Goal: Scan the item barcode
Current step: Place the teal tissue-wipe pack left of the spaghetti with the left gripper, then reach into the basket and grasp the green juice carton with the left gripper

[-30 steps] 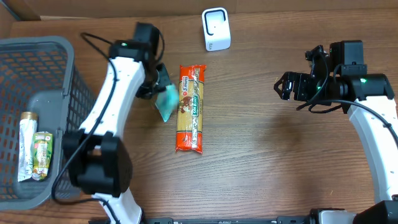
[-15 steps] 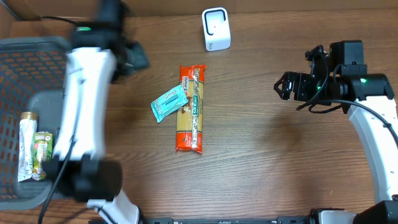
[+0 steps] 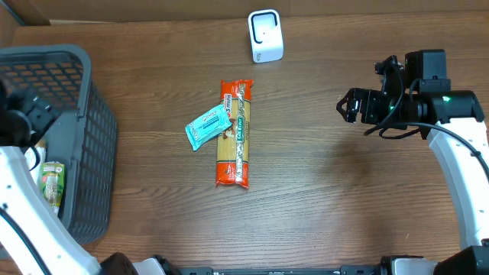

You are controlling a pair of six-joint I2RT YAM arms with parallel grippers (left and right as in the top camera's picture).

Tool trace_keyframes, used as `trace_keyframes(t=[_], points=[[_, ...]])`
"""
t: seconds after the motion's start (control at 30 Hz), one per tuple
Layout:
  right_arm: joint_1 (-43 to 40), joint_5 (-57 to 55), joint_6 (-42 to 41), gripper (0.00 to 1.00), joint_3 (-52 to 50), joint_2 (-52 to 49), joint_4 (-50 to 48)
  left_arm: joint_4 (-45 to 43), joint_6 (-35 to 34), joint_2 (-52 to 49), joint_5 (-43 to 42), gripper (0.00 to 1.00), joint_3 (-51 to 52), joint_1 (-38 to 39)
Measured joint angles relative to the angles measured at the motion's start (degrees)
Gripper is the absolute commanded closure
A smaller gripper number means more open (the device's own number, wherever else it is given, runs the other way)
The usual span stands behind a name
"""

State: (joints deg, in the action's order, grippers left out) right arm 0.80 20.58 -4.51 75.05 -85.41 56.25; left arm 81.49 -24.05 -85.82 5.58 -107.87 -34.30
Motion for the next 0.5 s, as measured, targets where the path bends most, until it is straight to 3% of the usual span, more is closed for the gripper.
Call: trace_keyframes(t=[0.3,0.5], points=[[0.0,0.0,0.0,0.00,0.0,0.0,-0.1,-29.2,4.2,1.8,-0.4,0.15,30.4,-8.9],[0.0,0.0,0.0,0.00,0.0,0.0,-0.1,-45.3,14.9,-2.1,-0.4,0.15,41.0,-8.9]])
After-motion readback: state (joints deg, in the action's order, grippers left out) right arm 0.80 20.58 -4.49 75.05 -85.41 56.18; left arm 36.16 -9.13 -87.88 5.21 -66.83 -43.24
